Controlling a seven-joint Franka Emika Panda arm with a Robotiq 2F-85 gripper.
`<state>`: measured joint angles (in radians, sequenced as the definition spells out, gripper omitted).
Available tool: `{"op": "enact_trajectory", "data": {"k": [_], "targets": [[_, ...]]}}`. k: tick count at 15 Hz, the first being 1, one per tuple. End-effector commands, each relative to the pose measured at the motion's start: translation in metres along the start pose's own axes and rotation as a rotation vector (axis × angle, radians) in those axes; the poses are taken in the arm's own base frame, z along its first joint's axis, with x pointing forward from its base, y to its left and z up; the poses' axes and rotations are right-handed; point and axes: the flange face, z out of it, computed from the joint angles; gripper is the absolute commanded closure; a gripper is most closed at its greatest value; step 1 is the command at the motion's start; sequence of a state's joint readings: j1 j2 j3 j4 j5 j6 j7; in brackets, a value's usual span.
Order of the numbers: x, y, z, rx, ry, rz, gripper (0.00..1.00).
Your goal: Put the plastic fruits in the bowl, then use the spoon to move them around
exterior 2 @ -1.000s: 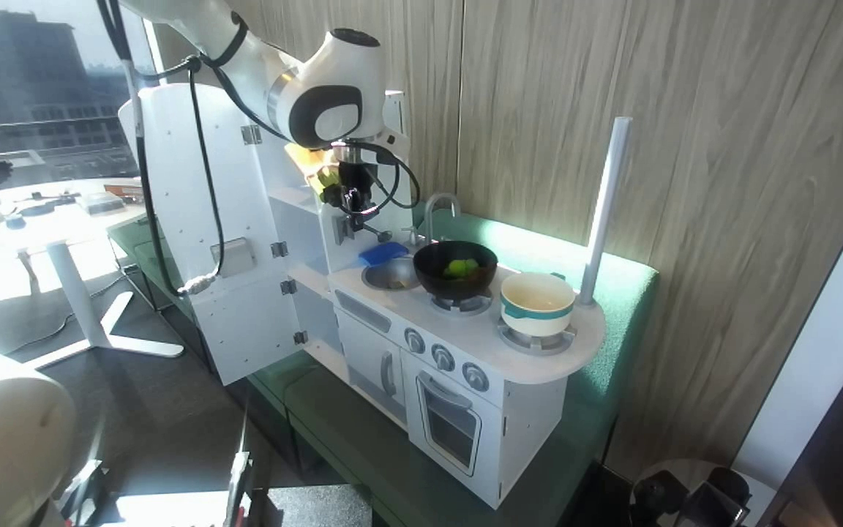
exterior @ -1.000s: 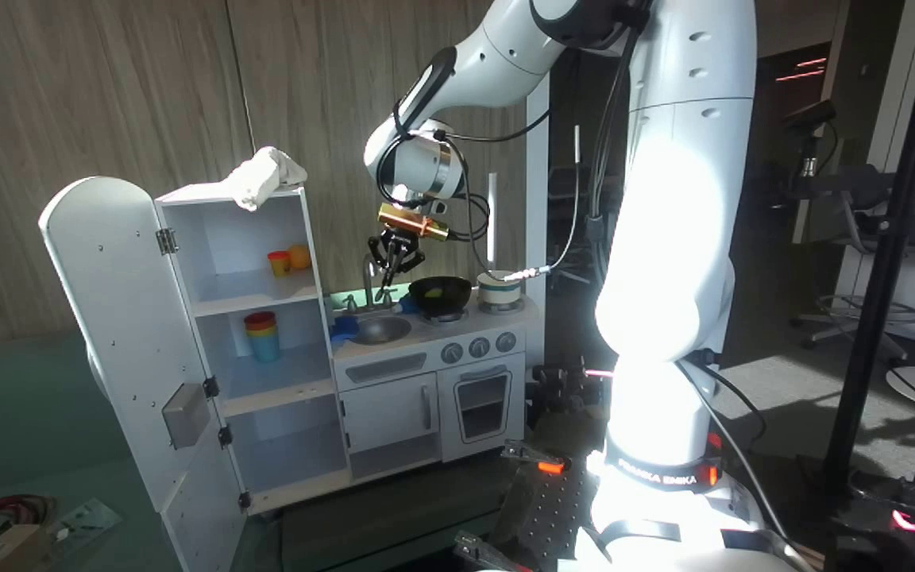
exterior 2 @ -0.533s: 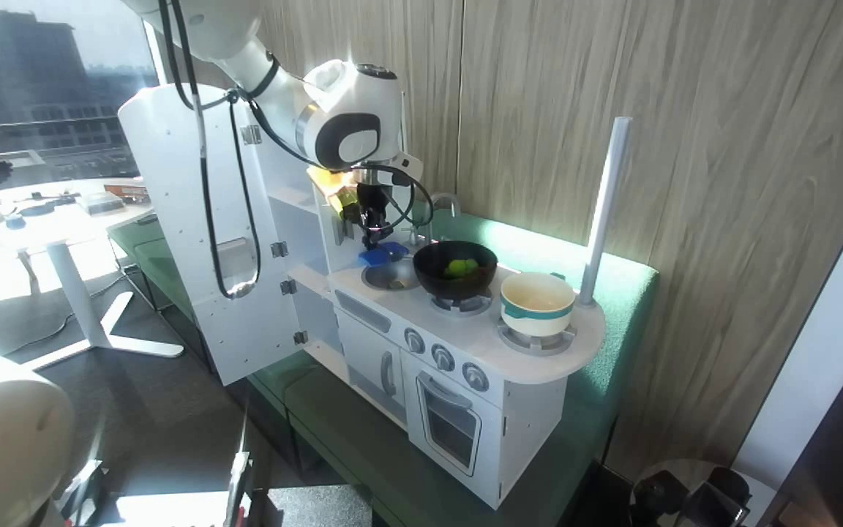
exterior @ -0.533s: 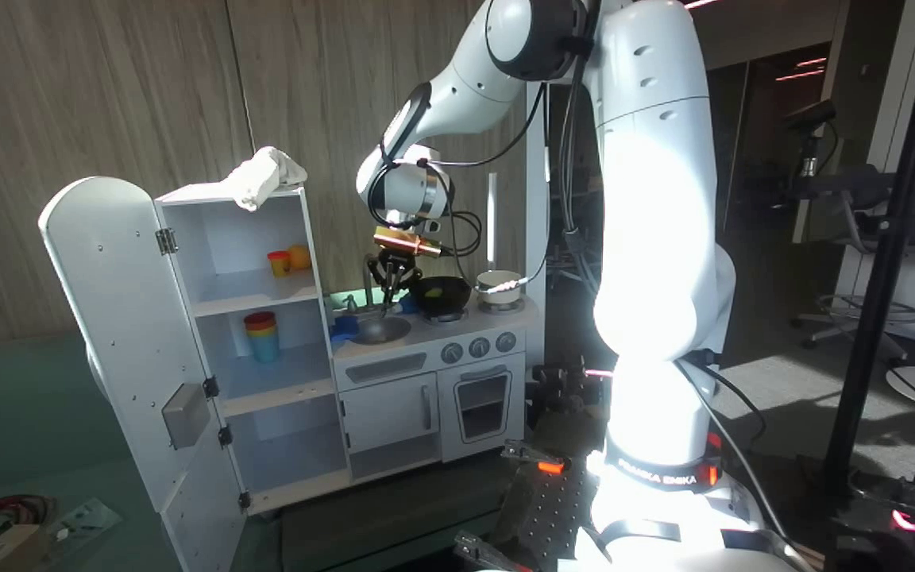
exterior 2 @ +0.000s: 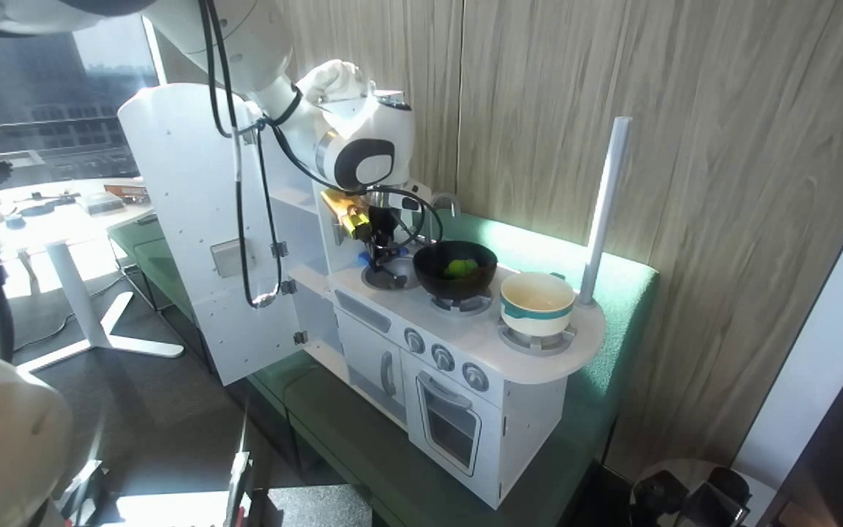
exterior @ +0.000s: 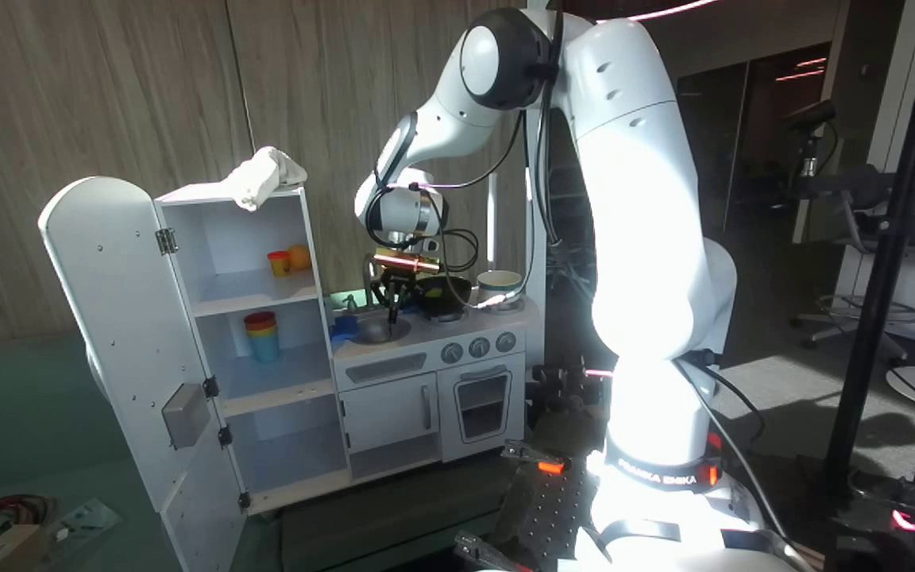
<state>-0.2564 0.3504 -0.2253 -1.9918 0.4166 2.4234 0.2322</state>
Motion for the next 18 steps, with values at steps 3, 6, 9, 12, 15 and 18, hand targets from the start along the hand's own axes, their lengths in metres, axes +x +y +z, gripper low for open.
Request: {"op": "enact_trajectory", "data": {"k": [3, 6, 9, 12, 15, 18], "targets": [[0.008, -0.005, 0.013, 0.007, -0.029, 0.020, 0.91], [0.005, -0.004, 0.017, 0.003, -0.038, 0.022, 0.65], [0.006, 0.001, 0.018, 0.002, -0.042, 0.031, 0.44], [0.009, 0.006, 0.009, 0.010, -0.028, 0.041, 0.21], [0.001, 0.009, -0.013, 0.025, -0.011, 0.019, 0.00], [-0.017, 0.014, -0.049, 0.083, -0.022, -0.039, 0.00]]}}
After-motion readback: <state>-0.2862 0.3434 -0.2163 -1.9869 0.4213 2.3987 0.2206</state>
